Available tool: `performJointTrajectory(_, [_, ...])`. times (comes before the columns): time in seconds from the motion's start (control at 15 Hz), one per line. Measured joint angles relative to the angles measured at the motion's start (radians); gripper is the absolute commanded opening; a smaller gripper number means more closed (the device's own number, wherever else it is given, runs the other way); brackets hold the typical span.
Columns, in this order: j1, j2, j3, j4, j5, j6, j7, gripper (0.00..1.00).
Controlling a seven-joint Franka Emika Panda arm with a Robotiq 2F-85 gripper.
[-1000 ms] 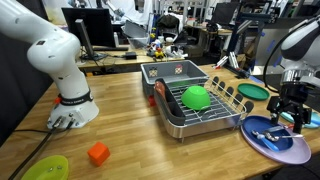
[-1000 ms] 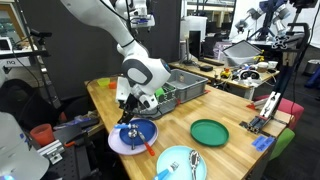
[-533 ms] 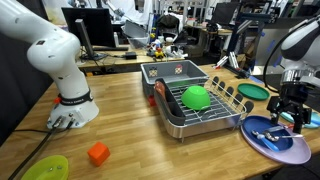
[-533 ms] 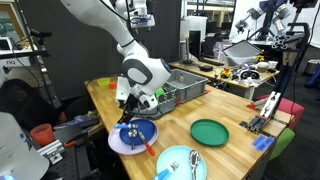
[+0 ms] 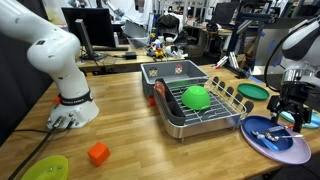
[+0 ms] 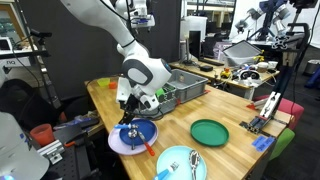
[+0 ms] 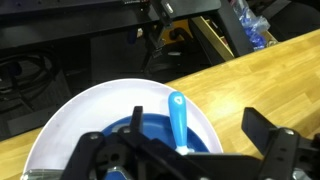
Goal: Put the small blue spoon on the dark blue plate
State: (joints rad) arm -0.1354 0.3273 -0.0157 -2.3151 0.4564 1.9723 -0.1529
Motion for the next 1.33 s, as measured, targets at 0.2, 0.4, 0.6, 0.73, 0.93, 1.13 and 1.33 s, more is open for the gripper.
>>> performJointTrajectory(0.2, [0.0, -0.001, -0.01, -0.002, 0.0, 0.028, 0.006, 1.0])
performJointTrajectory(0.4, [0.0, -0.002, -0.013, -0.016, 0.0, 0.073, 0.021, 1.0])
performJointTrajectory(0.6, [0.004, -0.007, -0.013, -0.037, 0.0, 0.139, 0.049, 1.0])
performJointTrajectory(0.73, [0.009, -0.009, -0.013, -0.051, 0.0, 0.184, 0.065, 1.0])
performJointTrajectory(0.93, [0.017, -0.009, -0.013, -0.068, 0.0, 0.239, 0.089, 1.0])
performJointTrajectory(1.13, [0.027, -0.009, -0.013, -0.084, 0.0, 0.298, 0.118, 1.0])
performJointTrajectory(1.33, [0.04, -0.009, -0.012, -0.1, 0.0, 0.346, 0.153, 1.0])
